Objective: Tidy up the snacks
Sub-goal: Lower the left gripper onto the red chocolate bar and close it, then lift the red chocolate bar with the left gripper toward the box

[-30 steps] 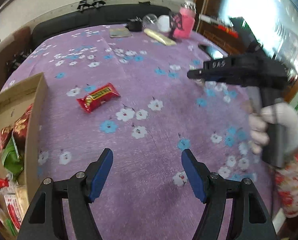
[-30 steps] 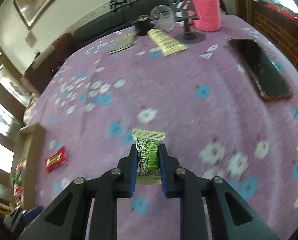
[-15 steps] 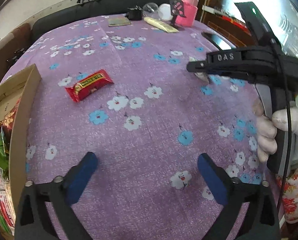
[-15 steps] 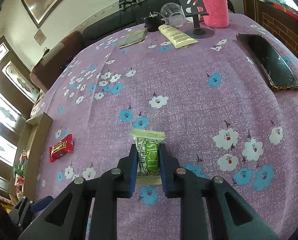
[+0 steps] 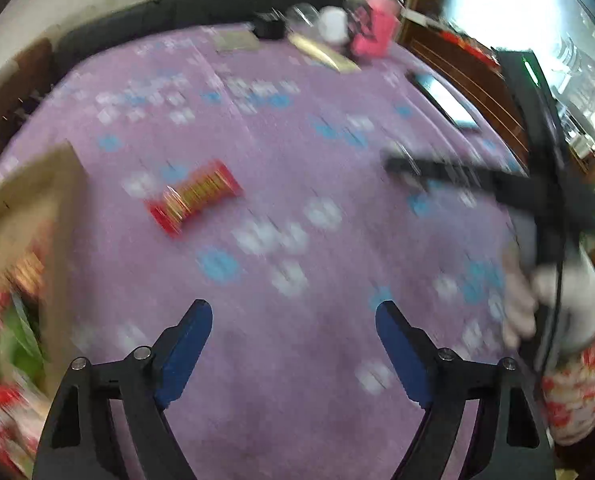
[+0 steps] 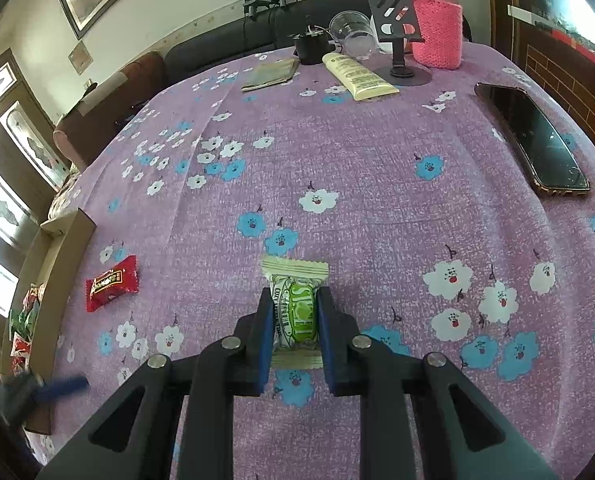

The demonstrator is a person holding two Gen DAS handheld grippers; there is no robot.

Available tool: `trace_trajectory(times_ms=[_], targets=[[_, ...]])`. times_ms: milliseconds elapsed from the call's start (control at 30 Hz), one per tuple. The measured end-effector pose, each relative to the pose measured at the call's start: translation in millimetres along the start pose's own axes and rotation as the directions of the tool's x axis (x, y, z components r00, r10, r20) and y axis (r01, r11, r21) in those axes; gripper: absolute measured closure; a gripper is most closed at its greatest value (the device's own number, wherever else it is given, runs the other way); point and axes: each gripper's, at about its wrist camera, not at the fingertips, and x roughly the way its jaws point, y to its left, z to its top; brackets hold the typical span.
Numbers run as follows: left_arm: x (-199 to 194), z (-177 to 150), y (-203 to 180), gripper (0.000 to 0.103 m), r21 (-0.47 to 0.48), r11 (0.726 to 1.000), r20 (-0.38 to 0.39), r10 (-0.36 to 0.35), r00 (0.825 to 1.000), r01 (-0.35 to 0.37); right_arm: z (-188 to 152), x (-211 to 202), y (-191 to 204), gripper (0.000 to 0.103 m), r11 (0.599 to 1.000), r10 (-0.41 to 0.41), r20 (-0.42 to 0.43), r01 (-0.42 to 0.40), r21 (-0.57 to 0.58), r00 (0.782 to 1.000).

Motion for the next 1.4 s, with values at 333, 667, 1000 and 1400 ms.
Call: trace_trajectory(times_ms=[333,667,1000,1400], targets=[[50,53,45,0.026,0.113,0.990,-0.056,0.088,0.995,-0.082,1,1,-2,0.084,1.000,0.024,-0.001,-0.024,0.001,1.000],[40,47,26,0.079,0.104,0.991,-0.010,0.081,0.997,-0.080,2,-3,-6,0.085,0.995,0.085,0.015,-0.085,0.042,0.996],[26,36,10,0.084,0.066,0.997,0.021,0.045,0.999,-0.046,2,-14,-4,0.085,0.991,0.123,0.055,-0.126,0.045,0.991],[54,49,5,0.062,0.097,0.984,0.059,0.145,0.988,-0.150,2,-8,-3,0.085,0.991,0.125,0.033,-0.126,0.044,0.992]])
